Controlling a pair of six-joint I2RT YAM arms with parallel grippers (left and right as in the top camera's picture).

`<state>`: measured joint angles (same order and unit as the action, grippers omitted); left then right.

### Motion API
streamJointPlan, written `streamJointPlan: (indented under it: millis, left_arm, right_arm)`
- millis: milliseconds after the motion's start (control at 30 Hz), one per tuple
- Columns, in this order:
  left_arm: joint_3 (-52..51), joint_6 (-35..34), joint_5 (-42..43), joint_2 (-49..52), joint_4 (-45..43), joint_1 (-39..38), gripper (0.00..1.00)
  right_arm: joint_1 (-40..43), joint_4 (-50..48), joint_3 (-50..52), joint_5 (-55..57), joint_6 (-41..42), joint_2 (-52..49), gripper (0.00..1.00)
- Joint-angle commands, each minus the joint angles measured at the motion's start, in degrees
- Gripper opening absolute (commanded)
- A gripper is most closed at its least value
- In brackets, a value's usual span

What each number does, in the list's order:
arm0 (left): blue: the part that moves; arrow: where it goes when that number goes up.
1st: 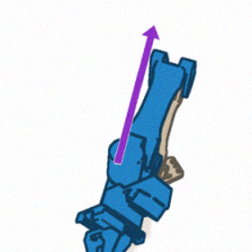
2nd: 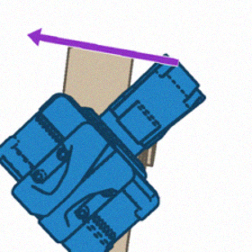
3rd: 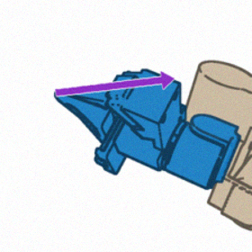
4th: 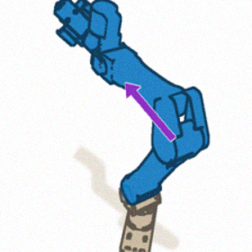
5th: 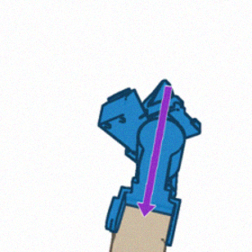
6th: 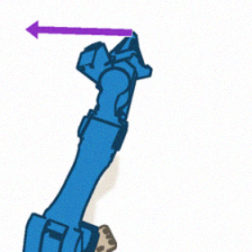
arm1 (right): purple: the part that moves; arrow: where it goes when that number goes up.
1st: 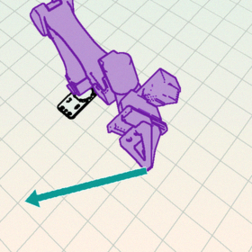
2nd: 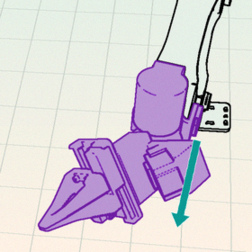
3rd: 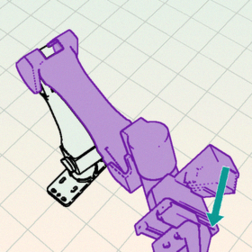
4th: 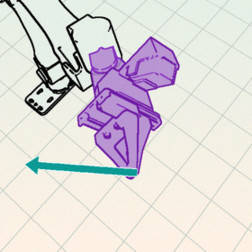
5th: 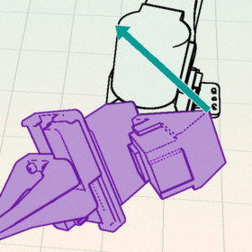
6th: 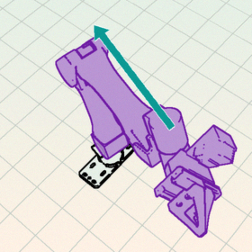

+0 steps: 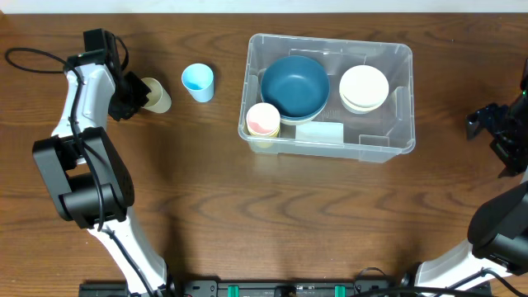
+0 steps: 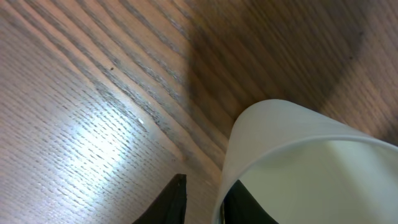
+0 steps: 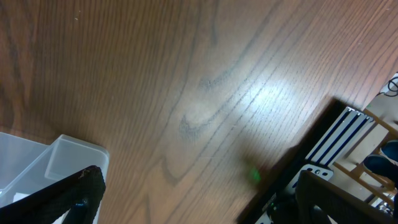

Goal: Pack container
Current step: 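Grasp the cream cup's rim with the left gripper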

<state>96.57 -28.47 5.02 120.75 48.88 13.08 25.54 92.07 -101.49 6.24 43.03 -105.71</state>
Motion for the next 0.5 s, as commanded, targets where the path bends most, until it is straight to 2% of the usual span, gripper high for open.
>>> streamJointPlan:
  millis: [0, 167, 467]
  left_arm:
    - [1.0, 0.4, 1.0, 0.8, -0.4, 0.0, 0.14]
    - [1.0, 0.4, 1.0, 0.8, -0.4, -0.4, 0.06]
    - [1.2, 0.4, 2.0, -1.0, 0.3, -0.1, 0.06]
  right_arm:
    - [0.1, 0.0, 0.1, 0.6, 0.7, 0.3, 0.99]
    - [0.1, 0.0, 0.1, 0.6, 0.7, 0.3, 0.99]
    - [0.1, 0.0, 0.1, 0.6, 0.7, 0.3, 0.99]
